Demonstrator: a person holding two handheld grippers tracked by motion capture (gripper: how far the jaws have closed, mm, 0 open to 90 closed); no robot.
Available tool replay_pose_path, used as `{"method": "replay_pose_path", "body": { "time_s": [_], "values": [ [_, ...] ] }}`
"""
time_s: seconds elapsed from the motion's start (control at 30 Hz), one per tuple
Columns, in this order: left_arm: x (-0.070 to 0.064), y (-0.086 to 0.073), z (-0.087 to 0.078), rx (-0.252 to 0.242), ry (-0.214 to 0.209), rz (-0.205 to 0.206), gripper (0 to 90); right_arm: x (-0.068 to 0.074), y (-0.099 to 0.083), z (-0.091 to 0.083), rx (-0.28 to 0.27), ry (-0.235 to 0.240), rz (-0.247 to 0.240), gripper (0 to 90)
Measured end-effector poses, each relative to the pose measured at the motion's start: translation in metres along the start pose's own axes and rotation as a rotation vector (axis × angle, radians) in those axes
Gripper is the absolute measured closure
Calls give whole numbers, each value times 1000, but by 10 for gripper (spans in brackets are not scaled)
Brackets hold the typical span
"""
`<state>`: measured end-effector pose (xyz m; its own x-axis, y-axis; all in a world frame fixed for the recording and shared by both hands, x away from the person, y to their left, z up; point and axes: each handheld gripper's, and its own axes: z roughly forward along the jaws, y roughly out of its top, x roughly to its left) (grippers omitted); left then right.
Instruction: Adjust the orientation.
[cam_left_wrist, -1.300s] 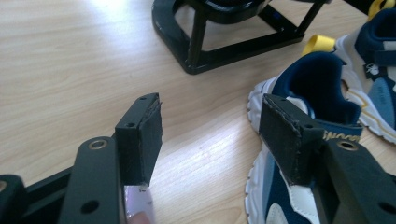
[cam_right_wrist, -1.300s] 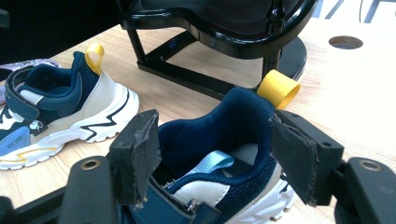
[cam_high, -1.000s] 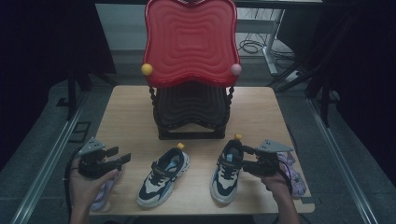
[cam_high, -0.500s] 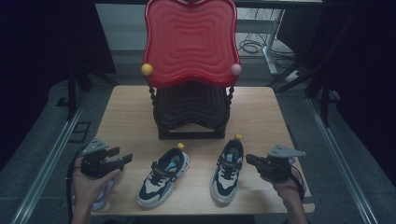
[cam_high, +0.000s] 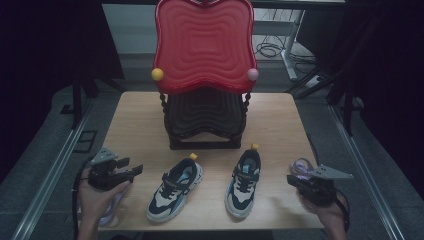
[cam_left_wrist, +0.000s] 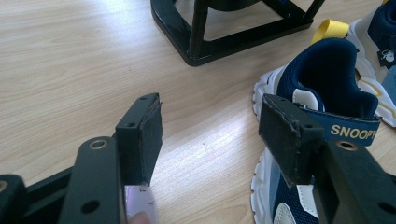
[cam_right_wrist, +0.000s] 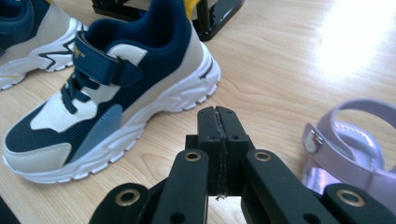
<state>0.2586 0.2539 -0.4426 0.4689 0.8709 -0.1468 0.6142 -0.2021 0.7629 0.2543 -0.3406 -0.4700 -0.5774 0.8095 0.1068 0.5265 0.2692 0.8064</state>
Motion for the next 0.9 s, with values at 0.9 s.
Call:
{"method": "replay_pose_path", "body": {
  "time_s": [0.9],
  "values": [
    [-3,-5,0,13,-11,-1,401,-62,-29,-43,-48,-130,90,899]
  ]
}}
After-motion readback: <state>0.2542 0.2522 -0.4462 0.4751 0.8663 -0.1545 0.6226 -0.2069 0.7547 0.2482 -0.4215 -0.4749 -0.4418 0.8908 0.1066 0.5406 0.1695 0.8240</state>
